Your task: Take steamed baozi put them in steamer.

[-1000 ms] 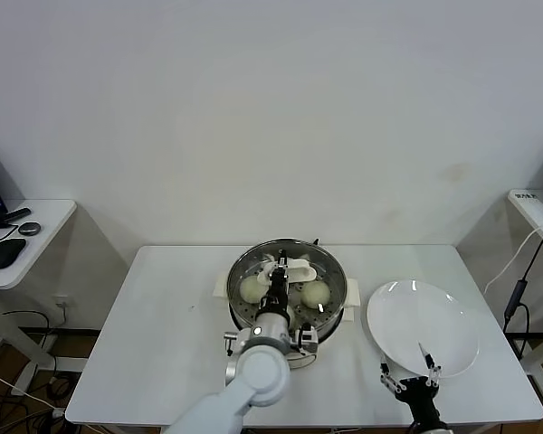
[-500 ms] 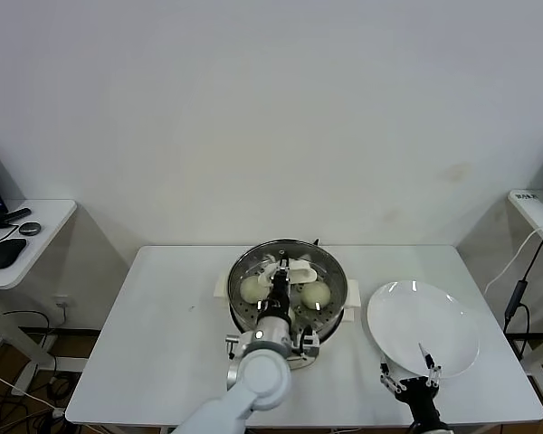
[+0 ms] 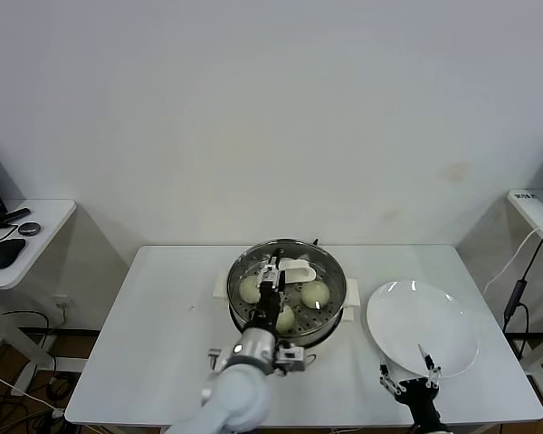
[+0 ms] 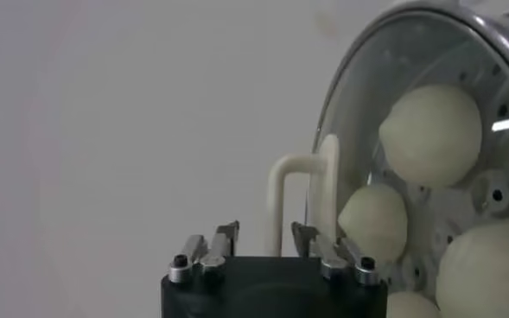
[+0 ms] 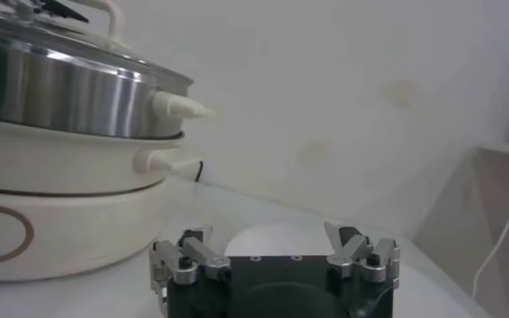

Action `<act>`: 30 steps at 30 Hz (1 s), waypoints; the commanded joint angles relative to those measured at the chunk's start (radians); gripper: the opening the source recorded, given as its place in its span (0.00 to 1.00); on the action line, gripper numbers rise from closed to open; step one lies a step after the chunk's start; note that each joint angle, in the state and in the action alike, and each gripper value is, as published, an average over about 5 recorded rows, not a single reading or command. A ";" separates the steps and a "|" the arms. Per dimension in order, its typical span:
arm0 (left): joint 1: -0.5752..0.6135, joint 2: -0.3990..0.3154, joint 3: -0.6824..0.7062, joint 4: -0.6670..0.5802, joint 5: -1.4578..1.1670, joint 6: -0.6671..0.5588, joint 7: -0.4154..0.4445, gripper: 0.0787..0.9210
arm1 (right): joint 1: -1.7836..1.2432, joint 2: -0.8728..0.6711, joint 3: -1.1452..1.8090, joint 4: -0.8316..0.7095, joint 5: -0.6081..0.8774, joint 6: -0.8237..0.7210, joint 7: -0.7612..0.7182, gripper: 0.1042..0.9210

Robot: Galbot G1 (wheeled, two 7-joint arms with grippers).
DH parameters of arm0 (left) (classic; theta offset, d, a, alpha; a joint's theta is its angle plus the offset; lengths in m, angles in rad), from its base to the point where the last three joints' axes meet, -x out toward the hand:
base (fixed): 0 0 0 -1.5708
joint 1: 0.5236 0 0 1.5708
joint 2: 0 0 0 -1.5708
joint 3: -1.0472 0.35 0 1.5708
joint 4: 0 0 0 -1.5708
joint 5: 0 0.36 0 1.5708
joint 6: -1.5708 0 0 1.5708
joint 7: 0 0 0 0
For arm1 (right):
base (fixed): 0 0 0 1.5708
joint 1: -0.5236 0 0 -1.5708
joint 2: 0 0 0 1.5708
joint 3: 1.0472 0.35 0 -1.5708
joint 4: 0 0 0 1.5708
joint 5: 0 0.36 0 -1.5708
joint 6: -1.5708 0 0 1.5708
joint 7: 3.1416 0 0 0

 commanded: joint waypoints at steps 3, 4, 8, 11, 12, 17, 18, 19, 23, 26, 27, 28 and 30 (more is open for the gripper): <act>0.527 0.103 -0.508 -0.361 -0.984 -0.561 -0.280 0.78 | -0.008 -0.003 0.005 0.011 0.008 -0.002 -0.006 0.88; 0.595 0.096 -0.578 -0.371 -1.056 -0.622 -0.307 0.81 | -0.009 -0.006 0.005 0.015 0.013 -0.003 -0.008 0.88; 0.817 0.080 -0.766 -0.383 -1.293 -0.729 -0.361 0.88 | -0.018 -0.025 0.003 0.033 0.047 -0.012 -0.021 0.88; 0.929 0.072 -0.814 -0.371 -1.413 -0.751 -0.369 0.88 | -0.038 -0.055 -0.012 0.055 0.122 -0.044 -0.030 0.88; 0.953 0.066 -0.815 -0.362 -1.438 -0.758 -0.371 0.88 | -0.048 -0.067 -0.019 0.064 0.150 -0.058 -0.032 0.88; 1.013 0.018 -0.731 -0.256 -1.473 -0.800 -0.373 0.88 | -0.100 -0.119 -0.027 0.099 0.235 -0.109 -0.039 0.88; 1.017 0.007 -0.707 -0.224 -1.459 -0.819 -0.369 0.88 | -0.110 -0.127 -0.026 0.104 0.242 -0.114 -0.040 0.88; 1.019 -0.003 -0.689 -0.196 -1.446 -0.839 -0.366 0.88 | -0.119 -0.133 -0.025 0.108 0.246 -0.117 -0.041 0.88; 1.011 -0.051 -0.668 -0.115 -1.414 -0.912 -0.354 0.88 | -0.143 -0.148 -0.018 0.126 0.252 -0.123 -0.043 0.88; 1.008 -0.071 -0.676 -0.079 -1.411 -0.934 -0.351 0.88 | -0.156 -0.152 -0.014 0.138 0.253 -0.123 -0.042 0.88; 1.007 -0.073 -0.678 -0.069 -1.409 -0.940 -0.351 0.88 | -0.161 -0.154 -0.013 0.142 0.253 -0.122 -0.042 0.88; 1.008 -0.074 -0.680 -0.061 -1.407 -0.945 -0.352 0.88 | -0.166 -0.156 -0.012 0.145 0.253 -0.121 -0.042 0.88; 1.010 -0.074 -0.682 -0.050 -1.399 -0.954 -0.351 0.88 | -0.177 -0.159 -0.011 0.151 0.253 -0.119 -0.042 0.88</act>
